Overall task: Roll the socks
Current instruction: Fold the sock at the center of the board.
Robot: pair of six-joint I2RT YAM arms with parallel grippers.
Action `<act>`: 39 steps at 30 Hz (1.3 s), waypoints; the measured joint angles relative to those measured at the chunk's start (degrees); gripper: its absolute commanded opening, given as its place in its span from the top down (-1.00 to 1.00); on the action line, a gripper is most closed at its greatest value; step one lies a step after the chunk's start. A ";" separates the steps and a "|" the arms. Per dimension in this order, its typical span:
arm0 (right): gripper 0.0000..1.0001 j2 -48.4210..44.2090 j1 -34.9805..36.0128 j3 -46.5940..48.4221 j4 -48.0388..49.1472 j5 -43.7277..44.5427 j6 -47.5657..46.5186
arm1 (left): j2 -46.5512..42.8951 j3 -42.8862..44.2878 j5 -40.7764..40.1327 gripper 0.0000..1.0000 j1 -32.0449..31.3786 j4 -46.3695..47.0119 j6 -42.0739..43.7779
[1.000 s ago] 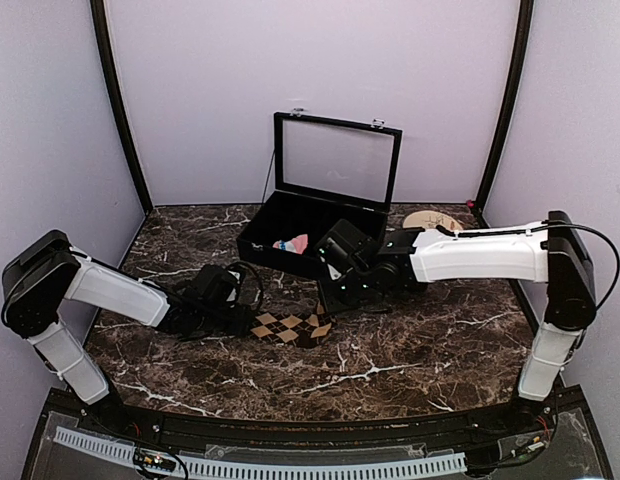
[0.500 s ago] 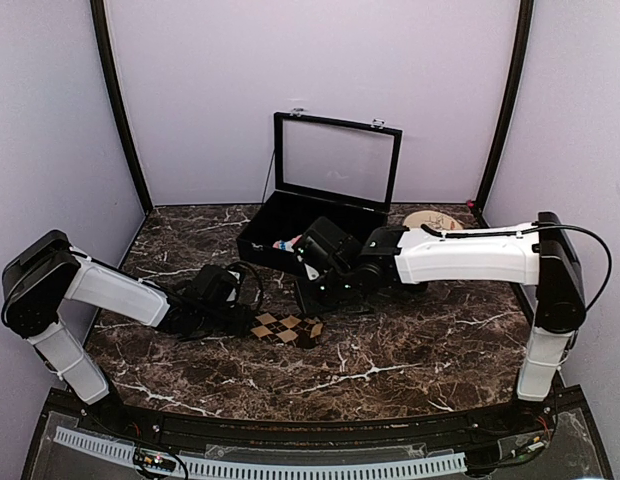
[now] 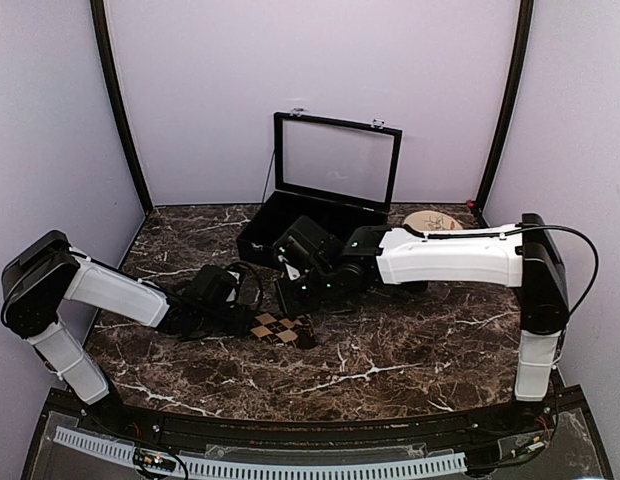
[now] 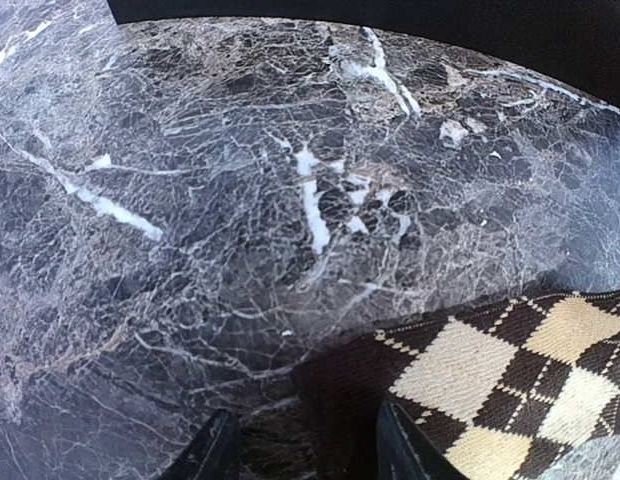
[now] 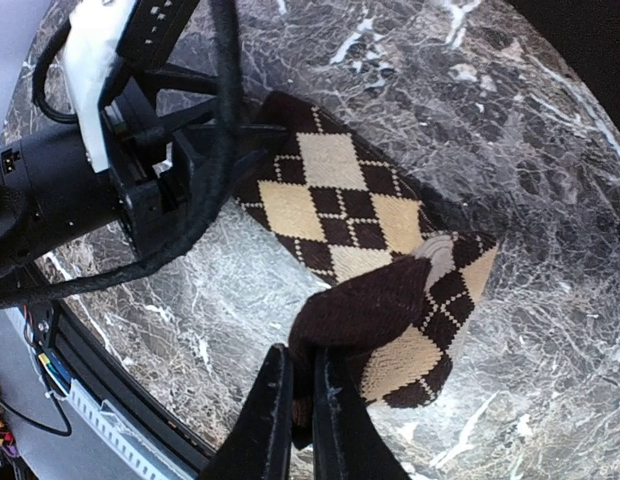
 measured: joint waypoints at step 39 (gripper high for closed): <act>0.81 8.17 0.50 5.62 4.61 -3.87 0.50 | -10.14 -5.49 -2.91 0.67 0.00 -2.03 -4.09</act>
